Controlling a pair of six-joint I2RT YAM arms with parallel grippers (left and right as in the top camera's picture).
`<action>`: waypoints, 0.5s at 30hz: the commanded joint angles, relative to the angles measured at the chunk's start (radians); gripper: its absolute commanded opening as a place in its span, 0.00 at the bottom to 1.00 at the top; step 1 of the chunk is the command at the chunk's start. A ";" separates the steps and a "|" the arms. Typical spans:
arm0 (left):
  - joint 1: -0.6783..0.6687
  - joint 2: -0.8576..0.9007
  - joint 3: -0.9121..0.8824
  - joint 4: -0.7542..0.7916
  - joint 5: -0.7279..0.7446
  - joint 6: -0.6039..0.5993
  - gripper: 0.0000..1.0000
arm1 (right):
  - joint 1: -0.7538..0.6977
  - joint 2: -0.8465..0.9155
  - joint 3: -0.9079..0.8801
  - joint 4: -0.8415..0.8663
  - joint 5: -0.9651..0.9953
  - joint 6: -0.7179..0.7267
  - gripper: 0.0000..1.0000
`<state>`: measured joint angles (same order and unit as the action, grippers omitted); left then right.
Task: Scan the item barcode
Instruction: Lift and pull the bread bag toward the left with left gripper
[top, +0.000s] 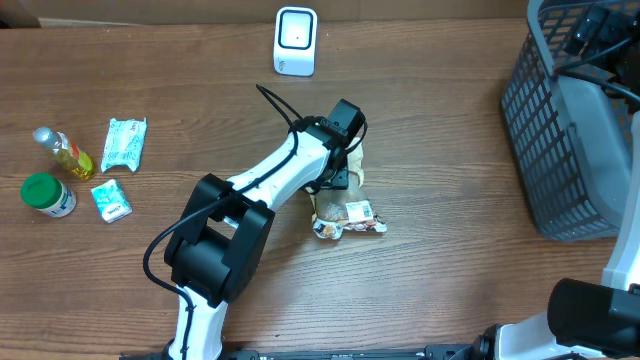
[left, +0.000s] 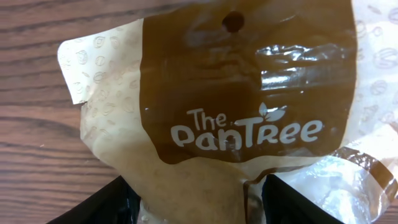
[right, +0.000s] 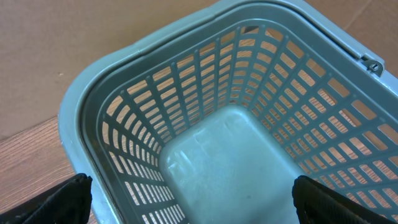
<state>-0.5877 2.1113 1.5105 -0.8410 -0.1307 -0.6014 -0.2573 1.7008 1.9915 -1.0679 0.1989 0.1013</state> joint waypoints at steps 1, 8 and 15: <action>0.001 0.011 -0.038 -0.023 -0.091 -0.007 0.62 | 0.000 -0.010 0.018 0.004 0.010 0.004 1.00; 0.040 0.011 -0.038 -0.094 -0.169 -0.153 0.60 | 0.000 -0.010 0.018 0.004 0.010 0.004 1.00; 0.133 0.011 -0.038 -0.187 -0.192 -0.249 0.61 | 0.000 -0.010 0.018 0.004 0.010 0.004 1.00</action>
<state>-0.5037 2.1113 1.5021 -1.0077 -0.2710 -0.7803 -0.2573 1.7008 1.9915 -1.0679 0.1993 0.1013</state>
